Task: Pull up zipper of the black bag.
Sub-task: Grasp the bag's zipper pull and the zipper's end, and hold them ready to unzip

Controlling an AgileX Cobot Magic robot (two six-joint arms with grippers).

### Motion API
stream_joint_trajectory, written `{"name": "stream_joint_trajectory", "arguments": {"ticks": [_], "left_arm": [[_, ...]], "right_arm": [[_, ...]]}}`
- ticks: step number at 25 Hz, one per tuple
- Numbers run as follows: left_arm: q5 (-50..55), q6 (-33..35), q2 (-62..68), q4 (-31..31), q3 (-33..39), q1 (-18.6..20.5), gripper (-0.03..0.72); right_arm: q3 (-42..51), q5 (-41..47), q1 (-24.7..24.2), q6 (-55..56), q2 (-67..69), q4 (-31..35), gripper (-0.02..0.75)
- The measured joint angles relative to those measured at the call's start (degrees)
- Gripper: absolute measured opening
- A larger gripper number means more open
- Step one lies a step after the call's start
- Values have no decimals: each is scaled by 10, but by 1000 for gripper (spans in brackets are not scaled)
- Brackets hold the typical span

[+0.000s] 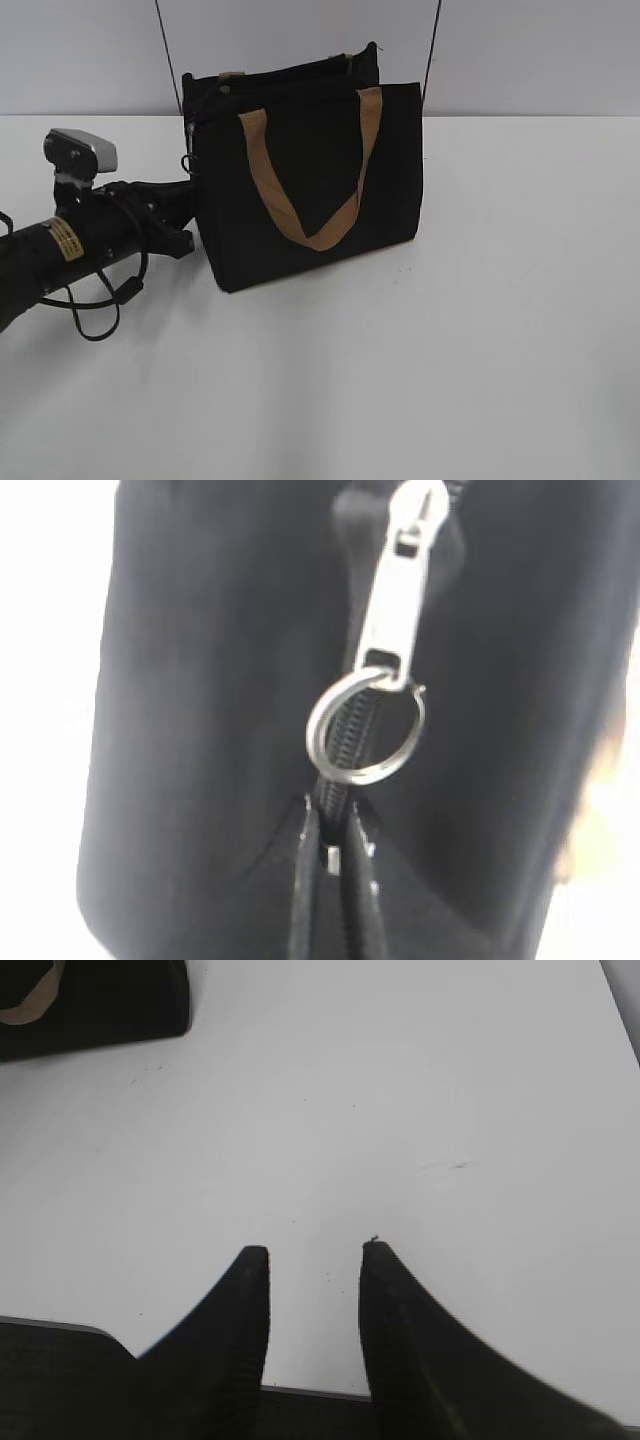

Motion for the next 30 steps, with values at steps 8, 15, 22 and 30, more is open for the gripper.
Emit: {"name": "stream_joint_trajectory", "arguments": {"ticks": [8, 15, 22, 30], "left_arm": [[12, 0, -107, 0, 35, 0, 22], [112, 0, -242, 13, 42, 0, 22], [183, 0, -307, 42, 42, 0, 22], [202, -8, -338, 48, 42, 0, 22]], "right_arm": [[0, -4, 0, 0, 0, 45, 241], [-16, -57, 0, -65, 88, 119, 241], [-26, -120, 0, -194, 194, 216, 241], [-27, -142, 0, -346, 289, 345, 241]]}}
